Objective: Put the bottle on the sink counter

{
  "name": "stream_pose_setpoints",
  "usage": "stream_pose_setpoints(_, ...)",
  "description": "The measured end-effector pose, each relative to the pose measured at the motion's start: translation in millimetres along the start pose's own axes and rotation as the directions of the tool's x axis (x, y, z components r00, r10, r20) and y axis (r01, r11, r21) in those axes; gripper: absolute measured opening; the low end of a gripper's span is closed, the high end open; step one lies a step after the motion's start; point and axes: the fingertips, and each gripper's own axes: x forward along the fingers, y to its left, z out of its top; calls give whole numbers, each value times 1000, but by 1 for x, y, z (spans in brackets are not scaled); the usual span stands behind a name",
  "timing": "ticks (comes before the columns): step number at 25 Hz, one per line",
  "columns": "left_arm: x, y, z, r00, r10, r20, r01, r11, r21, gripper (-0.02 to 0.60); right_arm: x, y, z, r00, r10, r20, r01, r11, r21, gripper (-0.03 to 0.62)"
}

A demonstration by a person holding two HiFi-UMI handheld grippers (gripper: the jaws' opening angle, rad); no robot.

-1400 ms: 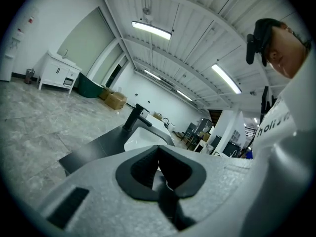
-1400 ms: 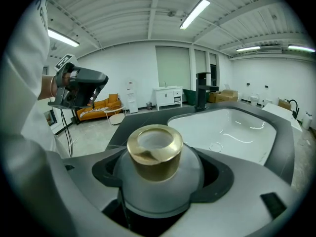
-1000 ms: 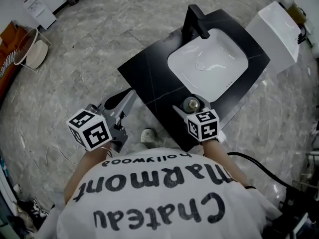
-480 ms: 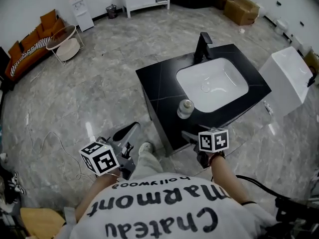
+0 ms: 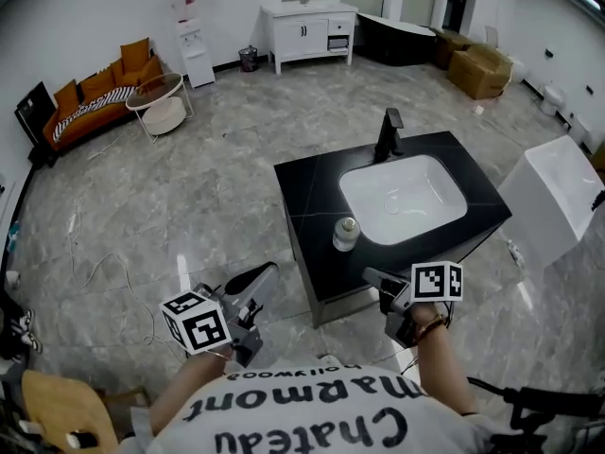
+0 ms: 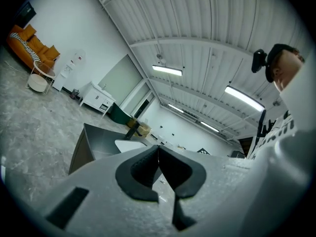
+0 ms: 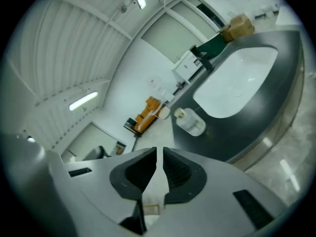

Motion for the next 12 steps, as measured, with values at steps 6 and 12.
stream_pose_setpoints(6, 27, 7, 3, 996, 69, 48, -70, 997, 22, 15, -33, 35, 48, 996, 77, 42, -62, 957, -283, 34)
stream_pose_setpoints(12, 51, 9, 0, 989, 116, 87, -119, 992, 35, 15, -54, 5, 73, 971, -38, 236, 121, 929, -349, 32)
